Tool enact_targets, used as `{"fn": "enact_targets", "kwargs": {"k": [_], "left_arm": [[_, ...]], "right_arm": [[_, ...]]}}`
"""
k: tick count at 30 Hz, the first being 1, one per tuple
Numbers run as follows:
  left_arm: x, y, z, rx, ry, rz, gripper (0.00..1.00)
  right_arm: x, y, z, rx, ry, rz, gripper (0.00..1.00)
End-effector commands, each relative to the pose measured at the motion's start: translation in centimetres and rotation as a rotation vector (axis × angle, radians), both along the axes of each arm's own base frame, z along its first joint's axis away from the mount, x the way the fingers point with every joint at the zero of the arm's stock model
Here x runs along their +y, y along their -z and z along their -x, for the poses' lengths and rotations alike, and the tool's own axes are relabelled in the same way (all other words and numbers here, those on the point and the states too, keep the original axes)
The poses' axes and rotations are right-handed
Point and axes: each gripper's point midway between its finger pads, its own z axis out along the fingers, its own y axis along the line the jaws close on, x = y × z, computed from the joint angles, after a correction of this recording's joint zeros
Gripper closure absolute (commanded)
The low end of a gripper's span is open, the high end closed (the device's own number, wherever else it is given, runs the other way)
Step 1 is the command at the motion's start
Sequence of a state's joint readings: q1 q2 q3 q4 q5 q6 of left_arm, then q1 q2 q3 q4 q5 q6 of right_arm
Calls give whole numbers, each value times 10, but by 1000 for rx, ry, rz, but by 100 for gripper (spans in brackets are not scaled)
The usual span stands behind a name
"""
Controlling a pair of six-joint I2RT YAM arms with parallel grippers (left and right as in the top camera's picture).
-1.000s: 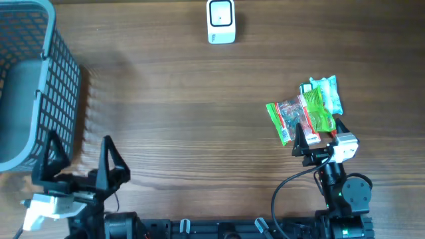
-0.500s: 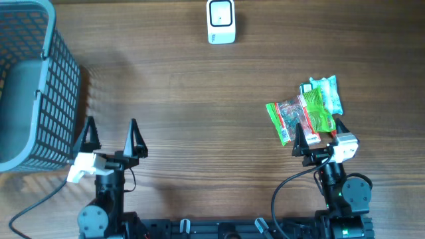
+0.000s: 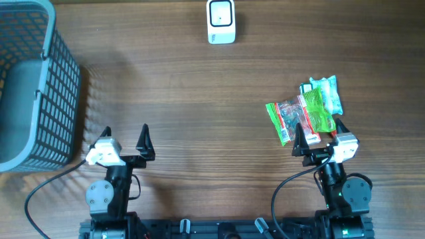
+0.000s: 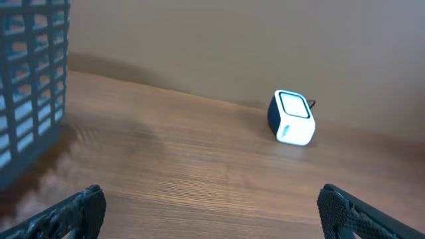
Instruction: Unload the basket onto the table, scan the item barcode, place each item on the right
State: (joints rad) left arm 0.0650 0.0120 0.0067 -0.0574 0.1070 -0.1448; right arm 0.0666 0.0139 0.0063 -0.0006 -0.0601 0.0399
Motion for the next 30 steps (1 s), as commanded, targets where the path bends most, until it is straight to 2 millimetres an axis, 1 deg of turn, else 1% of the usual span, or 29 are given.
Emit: {"fn": "enact_targets", "kwargs": {"k": [1, 30], "left_arm": [[-5, 1, 1, -6, 39, -169, 0], [-4, 1, 1, -8, 35, -155, 0]], "right_arm": [[2, 0, 0, -3, -13, 11, 0], [2, 0, 0, -3, -13, 11, 0]]}}
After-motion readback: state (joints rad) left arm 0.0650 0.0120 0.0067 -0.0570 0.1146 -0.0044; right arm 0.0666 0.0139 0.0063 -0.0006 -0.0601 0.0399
